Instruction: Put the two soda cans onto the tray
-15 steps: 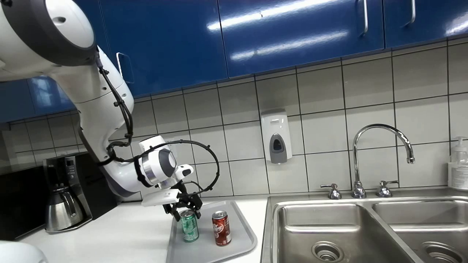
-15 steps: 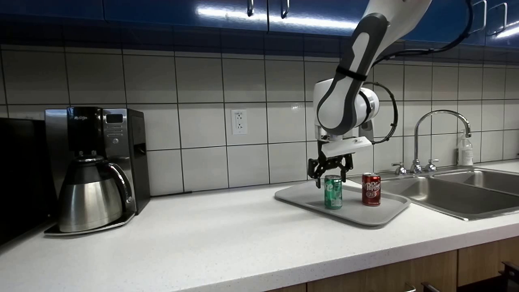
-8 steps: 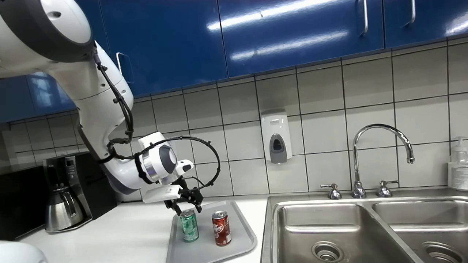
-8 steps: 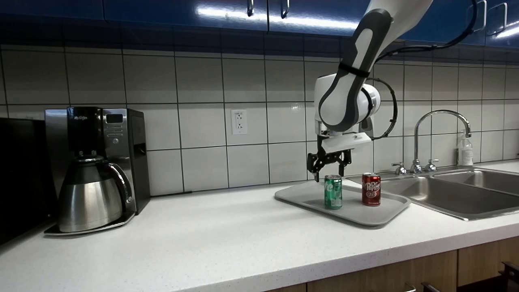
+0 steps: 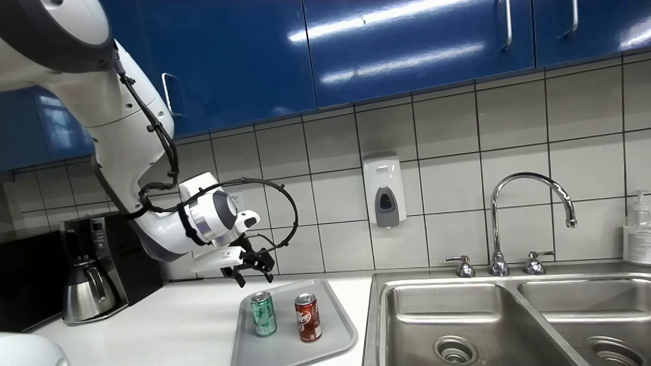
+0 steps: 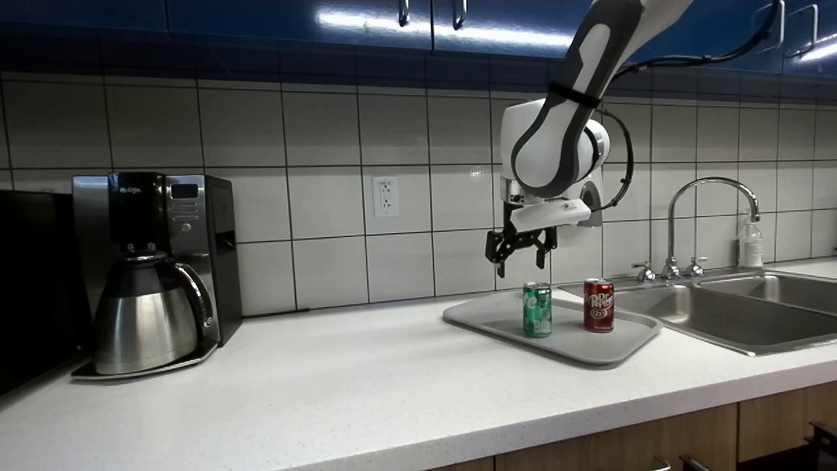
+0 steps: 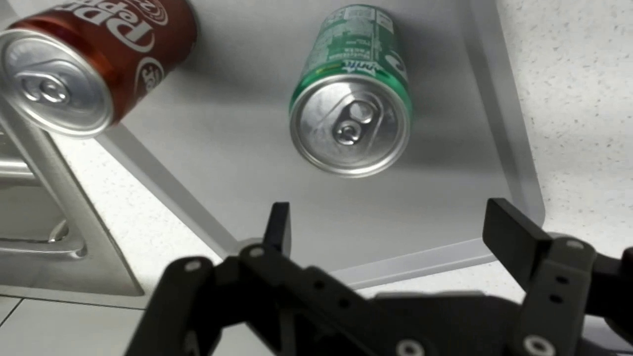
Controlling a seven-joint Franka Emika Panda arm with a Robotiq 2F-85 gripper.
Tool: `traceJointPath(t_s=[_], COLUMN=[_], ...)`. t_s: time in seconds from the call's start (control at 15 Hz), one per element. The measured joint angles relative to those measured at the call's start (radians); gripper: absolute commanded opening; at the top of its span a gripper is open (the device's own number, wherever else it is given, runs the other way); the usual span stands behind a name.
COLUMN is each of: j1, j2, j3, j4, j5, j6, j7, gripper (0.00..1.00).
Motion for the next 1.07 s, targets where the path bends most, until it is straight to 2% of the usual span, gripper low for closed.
traceJointPath(t_s=[0.67,1.0,1.07], j1=[0.128,0.193,0.184], j2=[-0.157,-0.244,-0.256], j3=[0.015,0.062,0.096], j4=[-0.084,-0.133,-0.14], j5=[-0.13,-0.137,-0.137], j6=[-0.038,-0.101,-0.118], j7=[0.186,0.259,0.275], gripper=[1.0,1.0,1.0])
